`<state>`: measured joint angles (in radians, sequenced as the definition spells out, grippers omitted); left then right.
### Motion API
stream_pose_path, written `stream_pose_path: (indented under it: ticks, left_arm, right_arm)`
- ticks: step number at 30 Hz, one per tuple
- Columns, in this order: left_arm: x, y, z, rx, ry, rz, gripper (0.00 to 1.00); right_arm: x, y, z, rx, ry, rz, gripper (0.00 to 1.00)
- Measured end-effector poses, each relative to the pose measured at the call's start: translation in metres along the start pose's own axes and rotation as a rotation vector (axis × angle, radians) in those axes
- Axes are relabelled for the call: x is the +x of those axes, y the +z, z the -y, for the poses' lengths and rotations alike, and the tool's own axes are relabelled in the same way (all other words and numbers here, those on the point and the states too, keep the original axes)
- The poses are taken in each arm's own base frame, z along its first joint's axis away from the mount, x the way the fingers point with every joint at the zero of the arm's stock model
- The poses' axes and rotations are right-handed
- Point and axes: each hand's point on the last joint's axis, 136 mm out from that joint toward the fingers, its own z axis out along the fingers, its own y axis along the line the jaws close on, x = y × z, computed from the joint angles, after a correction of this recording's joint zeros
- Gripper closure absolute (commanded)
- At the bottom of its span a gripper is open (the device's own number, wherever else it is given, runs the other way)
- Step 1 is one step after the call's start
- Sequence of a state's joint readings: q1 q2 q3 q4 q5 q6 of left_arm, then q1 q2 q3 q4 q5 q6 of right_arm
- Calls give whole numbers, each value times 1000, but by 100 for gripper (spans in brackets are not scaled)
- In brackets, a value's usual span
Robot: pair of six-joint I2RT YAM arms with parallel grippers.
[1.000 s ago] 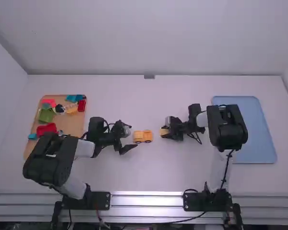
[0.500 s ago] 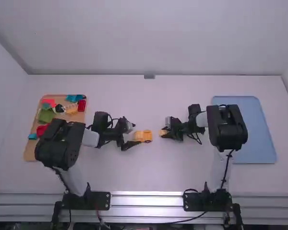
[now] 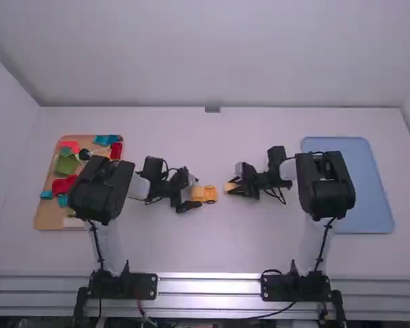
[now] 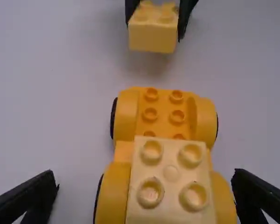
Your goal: Assemble lego blocks to make yellow taxi
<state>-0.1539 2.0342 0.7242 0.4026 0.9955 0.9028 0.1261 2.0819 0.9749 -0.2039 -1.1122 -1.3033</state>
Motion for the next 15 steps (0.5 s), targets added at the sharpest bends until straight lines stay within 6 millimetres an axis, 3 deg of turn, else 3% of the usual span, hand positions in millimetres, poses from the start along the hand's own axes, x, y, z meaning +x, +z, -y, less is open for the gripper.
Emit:
stream_pose_path:
  ticks: [5, 11, 15]
  left_arm:
    - [0, 6, 2, 30, 64, -6, 13]
    - [-3, 14, 8, 41, 129, -2, 27]
    - [-2, 15, 12, 46, 140, 7, 50]
  right_arm:
    - [-27, 7, -7, -18, -62, -11, 86]
    - [-29, 22, -10, -34, -64, -51, 87]
    - [-26, 36, -17, -54, -62, -109, 87]
